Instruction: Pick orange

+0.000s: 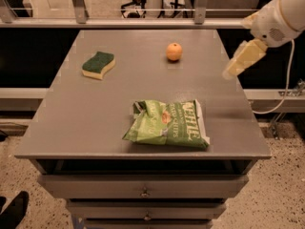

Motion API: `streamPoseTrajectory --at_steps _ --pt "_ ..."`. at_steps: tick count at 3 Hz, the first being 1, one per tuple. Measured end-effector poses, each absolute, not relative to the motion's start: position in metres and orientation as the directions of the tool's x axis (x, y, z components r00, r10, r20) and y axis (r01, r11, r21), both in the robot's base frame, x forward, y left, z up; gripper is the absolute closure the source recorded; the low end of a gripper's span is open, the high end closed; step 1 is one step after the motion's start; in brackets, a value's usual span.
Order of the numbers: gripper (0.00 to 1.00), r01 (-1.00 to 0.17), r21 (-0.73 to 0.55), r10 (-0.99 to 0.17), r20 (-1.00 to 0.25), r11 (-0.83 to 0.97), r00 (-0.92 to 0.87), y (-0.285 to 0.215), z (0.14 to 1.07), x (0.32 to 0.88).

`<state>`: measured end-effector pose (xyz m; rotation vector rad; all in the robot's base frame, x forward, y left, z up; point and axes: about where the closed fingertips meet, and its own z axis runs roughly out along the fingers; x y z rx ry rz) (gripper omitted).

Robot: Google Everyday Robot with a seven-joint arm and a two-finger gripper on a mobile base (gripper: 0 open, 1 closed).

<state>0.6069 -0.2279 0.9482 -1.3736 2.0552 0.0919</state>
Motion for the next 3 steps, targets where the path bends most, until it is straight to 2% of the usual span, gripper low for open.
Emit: streamPoseTrajectory --at_steps 2,3 --pt "0.0 -0.855 -0.198 -0.696 -0.68 0.478 -0.231 -0.174 0.911 0.686" --pt "0.0 -0.857 -0.112 -0.59 -0.769 0.502 -0.245 -0.138 0.891 0.738"
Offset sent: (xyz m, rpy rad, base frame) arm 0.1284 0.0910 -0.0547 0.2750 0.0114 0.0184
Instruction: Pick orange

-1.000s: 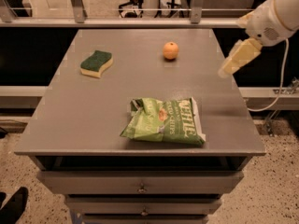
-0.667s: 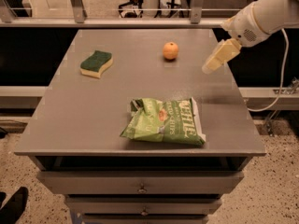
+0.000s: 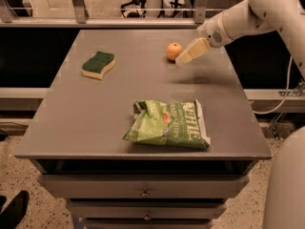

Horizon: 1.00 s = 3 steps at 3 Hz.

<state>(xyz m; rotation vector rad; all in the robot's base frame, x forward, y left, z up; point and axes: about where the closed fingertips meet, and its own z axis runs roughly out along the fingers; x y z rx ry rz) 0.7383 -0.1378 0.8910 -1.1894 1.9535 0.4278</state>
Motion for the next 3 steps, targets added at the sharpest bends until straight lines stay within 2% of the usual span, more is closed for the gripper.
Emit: streamPoseTrajectory --at_steps 2,3 --pt "0.03 -0.855 -0.019 -0.494 -0.822 0.518 -0.282 -0.114 0.867 0.774" --pt "0.26 -0.853 -0.002 -0.481 -0.826 0.521 -0.293 -0.111 0.86 0.778"
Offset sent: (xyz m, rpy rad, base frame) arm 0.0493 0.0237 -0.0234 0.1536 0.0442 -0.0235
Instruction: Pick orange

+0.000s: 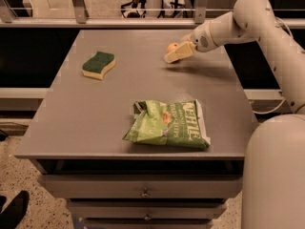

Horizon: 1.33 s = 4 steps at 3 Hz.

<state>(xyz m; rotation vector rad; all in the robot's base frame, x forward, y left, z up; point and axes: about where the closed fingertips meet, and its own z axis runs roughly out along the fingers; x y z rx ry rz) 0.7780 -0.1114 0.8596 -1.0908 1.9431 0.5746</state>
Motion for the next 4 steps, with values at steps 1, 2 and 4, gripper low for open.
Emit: streamPoseTrajectory --at_steps 1,2,4 --pt "0.48 -0.848 0.009 -0.472 -0.827 0.53 -0.304 -0.116 0.855 0.779" --pt "0.72 -0.848 0.004 -0.464 -0.836 0.53 -0.294 -0.121 0.862 0.778" --pt "1.0 -0.868 -0.064 -0.378 -0.914 0.492 -0.147 -0.153 0.948 0.743"
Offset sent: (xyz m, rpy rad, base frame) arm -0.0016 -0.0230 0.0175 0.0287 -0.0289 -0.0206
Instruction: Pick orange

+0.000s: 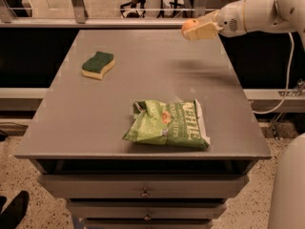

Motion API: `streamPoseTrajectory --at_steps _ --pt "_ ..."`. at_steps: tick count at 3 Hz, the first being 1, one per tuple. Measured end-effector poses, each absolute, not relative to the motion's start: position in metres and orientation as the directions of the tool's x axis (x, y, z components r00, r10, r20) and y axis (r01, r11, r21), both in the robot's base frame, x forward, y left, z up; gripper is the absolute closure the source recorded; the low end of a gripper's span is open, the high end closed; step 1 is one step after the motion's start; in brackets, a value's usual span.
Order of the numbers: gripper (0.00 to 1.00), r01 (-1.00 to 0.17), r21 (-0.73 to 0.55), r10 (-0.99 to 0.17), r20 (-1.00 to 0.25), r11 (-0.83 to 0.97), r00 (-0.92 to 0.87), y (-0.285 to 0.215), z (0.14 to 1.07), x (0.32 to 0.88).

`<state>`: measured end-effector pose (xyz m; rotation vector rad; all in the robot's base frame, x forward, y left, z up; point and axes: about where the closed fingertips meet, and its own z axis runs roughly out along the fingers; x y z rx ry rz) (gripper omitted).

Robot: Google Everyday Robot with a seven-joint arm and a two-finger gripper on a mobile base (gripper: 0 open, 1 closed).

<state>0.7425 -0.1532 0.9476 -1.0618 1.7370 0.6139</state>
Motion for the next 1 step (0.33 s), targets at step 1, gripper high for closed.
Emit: streamPoseTrajectory --at_steps 1 --pt "1.0 -0.869 -0.068 -0.369 -0.919 0.49 -0.136 -0.1552 0.9533 0.7404"
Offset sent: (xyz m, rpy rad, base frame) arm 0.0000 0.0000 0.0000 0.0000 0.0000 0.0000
